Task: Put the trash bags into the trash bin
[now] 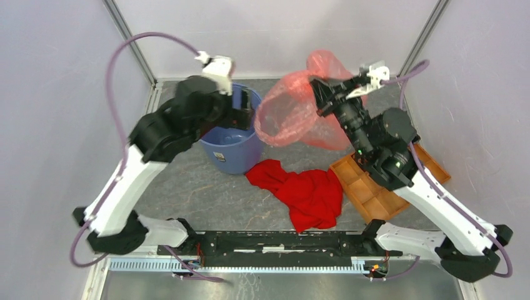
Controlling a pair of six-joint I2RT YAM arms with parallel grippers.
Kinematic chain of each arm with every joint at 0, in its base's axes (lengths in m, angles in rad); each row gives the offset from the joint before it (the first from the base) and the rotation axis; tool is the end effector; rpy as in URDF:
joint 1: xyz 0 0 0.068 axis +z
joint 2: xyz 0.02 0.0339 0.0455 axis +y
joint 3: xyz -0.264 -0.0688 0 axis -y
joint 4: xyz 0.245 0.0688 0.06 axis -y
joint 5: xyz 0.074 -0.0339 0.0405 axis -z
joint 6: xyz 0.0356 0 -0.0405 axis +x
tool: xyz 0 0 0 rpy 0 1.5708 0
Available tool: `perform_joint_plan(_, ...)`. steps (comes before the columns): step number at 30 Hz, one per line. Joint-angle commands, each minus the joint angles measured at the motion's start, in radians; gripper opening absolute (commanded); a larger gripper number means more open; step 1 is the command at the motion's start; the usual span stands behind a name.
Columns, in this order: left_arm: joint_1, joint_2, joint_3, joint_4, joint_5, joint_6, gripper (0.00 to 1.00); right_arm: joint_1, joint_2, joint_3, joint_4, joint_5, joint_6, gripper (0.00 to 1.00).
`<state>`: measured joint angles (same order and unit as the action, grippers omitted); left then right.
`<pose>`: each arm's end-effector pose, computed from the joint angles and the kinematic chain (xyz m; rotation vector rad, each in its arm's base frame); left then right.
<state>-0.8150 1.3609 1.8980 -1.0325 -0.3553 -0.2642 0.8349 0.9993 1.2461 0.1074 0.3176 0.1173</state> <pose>0.1731 -0.1656 0.4976 0.3438 2.0177 -0.3100 0.1433 0.1417 0.4910 -0.1668 1.2487 0.6333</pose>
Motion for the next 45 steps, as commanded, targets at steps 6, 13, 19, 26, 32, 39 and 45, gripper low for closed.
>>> perform_joint_plan(6, -0.003, -0.34, -0.211, 0.116, -0.292, -0.11, 1.0, 0.002, 0.263, 0.347, 0.203, -0.277, 0.27, 0.0)
perform_joint_plan(13, -0.003, -0.577, -0.377, 0.142, -0.417, -0.233, 1.0, 0.006, 0.486, 0.506, 0.43, -0.462, 0.711, 0.0)
perform_joint_plan(19, -0.003, -0.692, -0.482, 0.147, -0.396, -0.279, 1.0, 0.006, 0.603, 0.529, 0.561, -0.504, 1.008, 0.0)
perform_joint_plan(26, -0.003, -0.743, -0.515, 0.141, -0.357, -0.312, 1.0, 0.006, 0.552, 0.318, 0.473, -0.37, 1.235, 0.0)
perform_joint_plan(32, -0.003, -0.683, -0.476, 0.154, -0.355, -0.273, 1.0, 0.006, 0.424, 0.241, 0.155, -0.059, 1.066, 0.0)
perform_joint_plan(39, -0.003, -0.459, -0.352, 0.152, -0.357, -0.23, 1.0, -0.052, 0.35, 0.227, -0.027, 0.002, 0.971, 0.0)
perform_joint_plan(45, -0.003, -0.343, -0.207, 0.14, -0.354, -0.208, 0.98, -0.116, 0.391, 0.208, -0.116, -0.307, 0.962, 0.0)
